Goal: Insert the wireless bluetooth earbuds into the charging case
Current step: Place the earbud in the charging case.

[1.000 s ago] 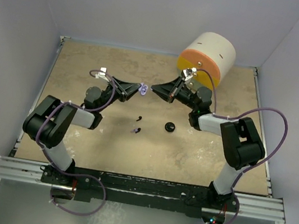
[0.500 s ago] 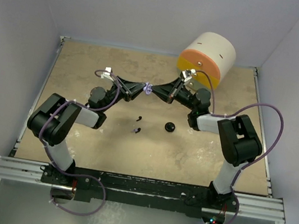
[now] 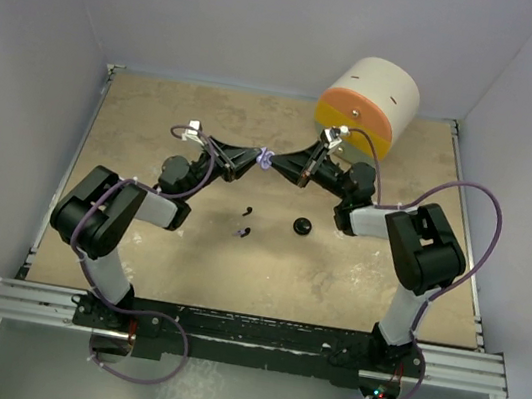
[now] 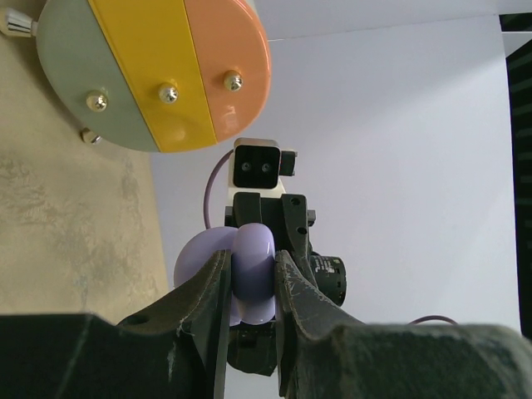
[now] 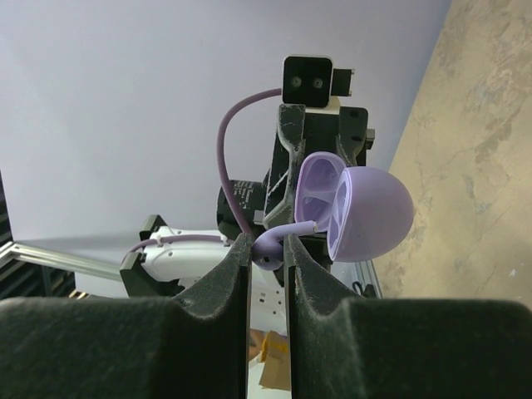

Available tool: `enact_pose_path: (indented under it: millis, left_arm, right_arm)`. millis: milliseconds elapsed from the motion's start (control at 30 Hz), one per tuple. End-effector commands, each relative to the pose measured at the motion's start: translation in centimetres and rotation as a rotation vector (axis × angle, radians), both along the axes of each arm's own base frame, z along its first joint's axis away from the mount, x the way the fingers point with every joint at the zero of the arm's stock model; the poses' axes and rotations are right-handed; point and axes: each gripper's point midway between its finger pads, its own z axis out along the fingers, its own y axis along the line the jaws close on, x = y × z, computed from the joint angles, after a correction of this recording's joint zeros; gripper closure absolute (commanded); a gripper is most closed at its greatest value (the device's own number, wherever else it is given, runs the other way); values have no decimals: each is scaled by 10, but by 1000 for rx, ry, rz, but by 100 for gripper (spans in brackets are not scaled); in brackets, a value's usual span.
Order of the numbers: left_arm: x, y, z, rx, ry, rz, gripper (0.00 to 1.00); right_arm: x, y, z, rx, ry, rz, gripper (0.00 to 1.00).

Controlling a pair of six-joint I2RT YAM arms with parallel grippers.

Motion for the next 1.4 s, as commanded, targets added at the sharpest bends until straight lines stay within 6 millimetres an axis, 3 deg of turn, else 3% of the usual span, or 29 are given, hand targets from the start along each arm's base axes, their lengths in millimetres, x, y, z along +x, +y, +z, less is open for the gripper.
enact_pose_path:
  millis: [0, 467, 933, 1133, 1367]
  left_arm:
    - [-9, 1, 32, -45, -98, -4, 100]
    - [-17, 5, 38, -46, -108, -7, 100]
    - [-20, 6, 12, -3, -48, -2, 100]
    - [-25, 7, 23, -58, -75, -18, 100]
    - [-27, 6, 22, -31, -74, -18, 100]
  right_arm:
    - [-12, -1, 13, 36, -62, 40, 100]
    - [-12, -3, 10, 55, -44, 42, 100]
    - [-13, -4, 10, 63, -43, 43, 100]
    - [-13, -6, 6, 61, -38, 42, 100]
    - [-12, -7, 2, 64, -28, 42, 100]
